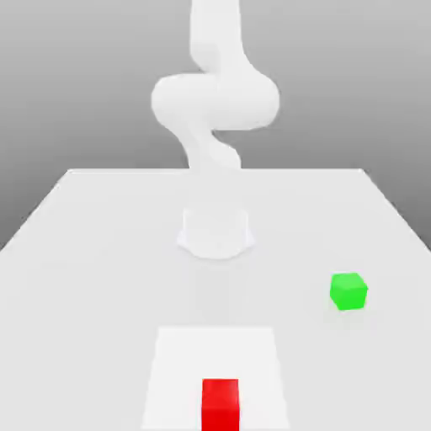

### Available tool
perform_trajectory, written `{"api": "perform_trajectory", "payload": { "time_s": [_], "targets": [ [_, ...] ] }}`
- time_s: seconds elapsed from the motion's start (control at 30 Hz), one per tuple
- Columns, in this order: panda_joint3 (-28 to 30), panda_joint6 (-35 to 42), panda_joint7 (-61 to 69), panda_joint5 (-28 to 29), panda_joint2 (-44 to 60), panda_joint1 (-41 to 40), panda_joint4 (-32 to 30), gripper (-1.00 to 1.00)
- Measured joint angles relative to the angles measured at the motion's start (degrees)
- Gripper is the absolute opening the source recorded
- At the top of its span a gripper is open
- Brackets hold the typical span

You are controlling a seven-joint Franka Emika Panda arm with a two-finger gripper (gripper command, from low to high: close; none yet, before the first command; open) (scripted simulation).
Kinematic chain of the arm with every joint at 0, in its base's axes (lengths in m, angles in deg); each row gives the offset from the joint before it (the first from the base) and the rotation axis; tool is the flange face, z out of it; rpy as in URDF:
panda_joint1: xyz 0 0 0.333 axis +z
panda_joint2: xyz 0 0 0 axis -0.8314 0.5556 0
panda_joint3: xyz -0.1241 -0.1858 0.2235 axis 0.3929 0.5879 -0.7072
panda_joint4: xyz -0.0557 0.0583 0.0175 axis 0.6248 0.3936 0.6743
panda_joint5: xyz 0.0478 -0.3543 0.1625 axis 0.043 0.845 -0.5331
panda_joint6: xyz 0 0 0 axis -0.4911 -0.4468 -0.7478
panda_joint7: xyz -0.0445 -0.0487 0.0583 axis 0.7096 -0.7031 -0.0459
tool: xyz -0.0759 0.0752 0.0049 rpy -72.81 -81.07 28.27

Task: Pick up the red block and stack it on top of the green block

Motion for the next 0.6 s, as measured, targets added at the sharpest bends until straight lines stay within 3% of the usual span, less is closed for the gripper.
{"api": "perform_trajectory", "payload": {
  "time_s": [0.6],
  "targets": [
    [-0.63, -13.86, -0.67, 0.50, 37.75, -0.17, -5.64, 0.00]
  ]
}}
